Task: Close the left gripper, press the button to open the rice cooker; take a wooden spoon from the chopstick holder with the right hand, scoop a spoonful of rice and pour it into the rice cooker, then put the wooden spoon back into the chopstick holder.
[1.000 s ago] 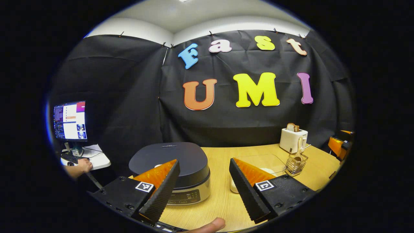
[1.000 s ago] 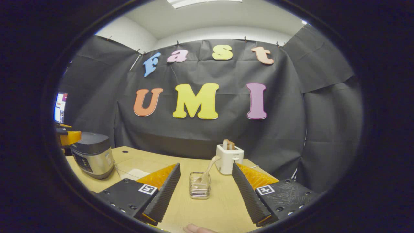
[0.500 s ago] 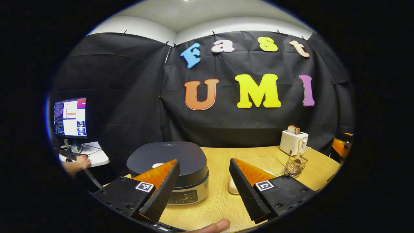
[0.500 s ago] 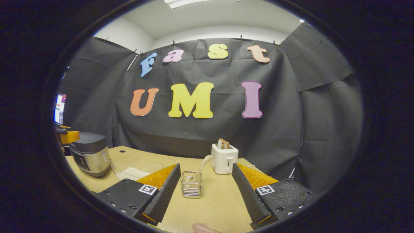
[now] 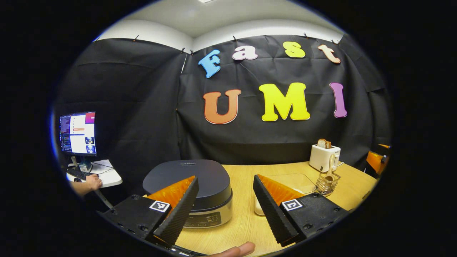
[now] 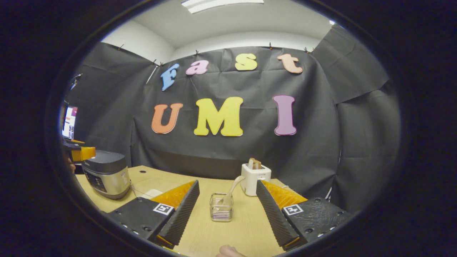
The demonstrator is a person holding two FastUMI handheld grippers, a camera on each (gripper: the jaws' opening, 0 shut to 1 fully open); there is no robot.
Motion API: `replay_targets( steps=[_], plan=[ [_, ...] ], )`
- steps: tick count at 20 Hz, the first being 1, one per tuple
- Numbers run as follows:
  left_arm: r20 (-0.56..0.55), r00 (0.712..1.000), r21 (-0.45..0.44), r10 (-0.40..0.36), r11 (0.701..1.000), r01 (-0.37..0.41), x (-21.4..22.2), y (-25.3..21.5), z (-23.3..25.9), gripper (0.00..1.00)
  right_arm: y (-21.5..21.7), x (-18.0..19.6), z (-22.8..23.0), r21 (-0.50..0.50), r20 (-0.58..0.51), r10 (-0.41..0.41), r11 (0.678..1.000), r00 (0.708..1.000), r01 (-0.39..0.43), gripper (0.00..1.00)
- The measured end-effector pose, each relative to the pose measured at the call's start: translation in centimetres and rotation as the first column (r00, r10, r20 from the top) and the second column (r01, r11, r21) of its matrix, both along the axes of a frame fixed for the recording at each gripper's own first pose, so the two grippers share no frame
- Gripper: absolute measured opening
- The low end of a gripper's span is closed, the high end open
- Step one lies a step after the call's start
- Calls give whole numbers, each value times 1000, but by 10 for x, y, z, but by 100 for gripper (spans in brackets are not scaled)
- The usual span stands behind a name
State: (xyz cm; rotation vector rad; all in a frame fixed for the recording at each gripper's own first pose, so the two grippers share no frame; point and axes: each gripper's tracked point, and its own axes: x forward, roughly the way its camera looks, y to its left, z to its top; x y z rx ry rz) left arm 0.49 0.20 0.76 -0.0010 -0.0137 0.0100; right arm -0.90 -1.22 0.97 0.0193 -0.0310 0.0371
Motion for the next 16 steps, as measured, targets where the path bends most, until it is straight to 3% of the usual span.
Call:
replay_targets(
  steps=[4, 6, 8, 11, 13, 14, 15, 16],
  plan=[
    [-25, 1000, -26, 7, 1000, -8, 10, 11, 3, 98, -10, 1, -5, -29, -29, -32, 999, 999, 32, 95],
    [-31, 999, -15, 24, 1000, -24, 14, 21, 9, 98, -6, 0, -4, -22, -30, -3, 1000, 1000, 3, 95],
    [-50, 997, -8, 65, 998, -66, 20, 38, 10, 98, -2, 1, -9, -11, -50, 22, 1000, 999, -23, 95],
    [-131, 984, -22, 121, 992, -125, 25, 60, 4, 98, -13, 1, -6, -19, -43, -7, 1000, 999, 6, 96],
    [-192, 973, -35, 125, 990, -134, 26, 67, -2, 90, -17, 0, -4, -13, -41, -14, 1000, 999, 14, 95],
    [-211, 970, -39, 122, 990, -133, 27, 69, -1, 78, -18, -1, -2, -3, -38, -14, 1000, 999, 14, 95],
    [-226, 967, -42, 118, 991, -131, 27, 70, -1, 78, -20, -2, 0, 6, -36, -14, 1000, 999, 14, 95],
    [-237, 965, -45, 111, 991, -125, 28, 71, -3, 58, -23, -3, 2, 13, -34, -16, 1000, 999, 16, 95]
  ],
)
